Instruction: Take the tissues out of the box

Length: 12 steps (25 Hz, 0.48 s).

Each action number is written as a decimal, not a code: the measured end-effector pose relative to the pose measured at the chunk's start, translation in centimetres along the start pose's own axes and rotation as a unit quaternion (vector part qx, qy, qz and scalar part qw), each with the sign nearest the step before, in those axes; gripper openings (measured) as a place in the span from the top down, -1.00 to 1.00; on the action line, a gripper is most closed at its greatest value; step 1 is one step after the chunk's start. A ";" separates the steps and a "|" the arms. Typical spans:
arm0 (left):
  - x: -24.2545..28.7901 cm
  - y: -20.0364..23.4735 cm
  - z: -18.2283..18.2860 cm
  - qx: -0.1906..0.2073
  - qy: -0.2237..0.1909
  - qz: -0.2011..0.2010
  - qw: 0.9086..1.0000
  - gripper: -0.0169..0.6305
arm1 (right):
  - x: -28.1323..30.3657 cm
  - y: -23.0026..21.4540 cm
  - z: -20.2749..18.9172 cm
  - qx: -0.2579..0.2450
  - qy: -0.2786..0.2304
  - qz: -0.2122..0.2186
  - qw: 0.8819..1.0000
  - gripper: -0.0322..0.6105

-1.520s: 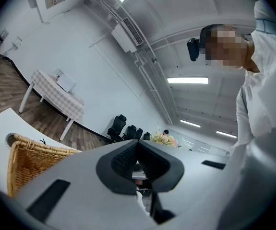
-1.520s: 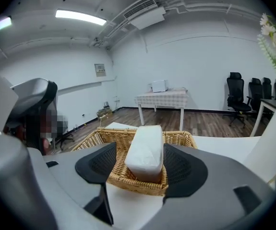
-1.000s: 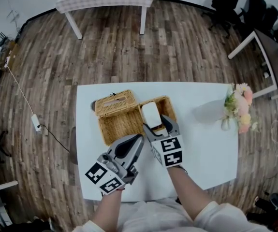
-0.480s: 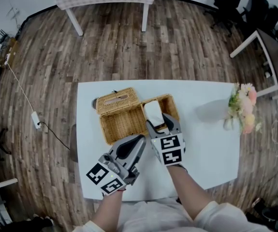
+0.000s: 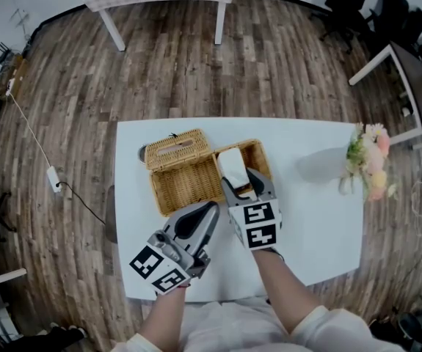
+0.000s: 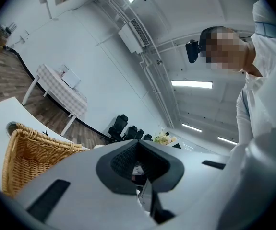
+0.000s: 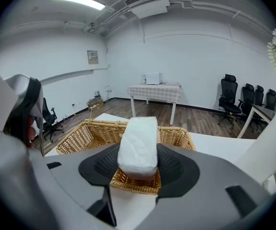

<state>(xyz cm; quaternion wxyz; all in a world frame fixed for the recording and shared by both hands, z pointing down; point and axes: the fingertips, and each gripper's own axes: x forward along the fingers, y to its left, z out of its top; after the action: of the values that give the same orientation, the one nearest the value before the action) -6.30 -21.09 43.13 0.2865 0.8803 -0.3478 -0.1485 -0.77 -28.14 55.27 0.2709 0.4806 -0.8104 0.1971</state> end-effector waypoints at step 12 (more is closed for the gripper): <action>0.2 -0.6 -0.3 0.009 0.010 -0.001 1.000 0.95 | -2.2 0.5 1.4 0.001 -0.017 0.009 1.000 0.13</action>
<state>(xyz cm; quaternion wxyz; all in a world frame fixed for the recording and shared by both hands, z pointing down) -5.70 -20.71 43.00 0.2822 0.8845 -0.3457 -0.1364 -0.66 -27.25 52.77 0.2545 0.4768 -0.8191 0.1921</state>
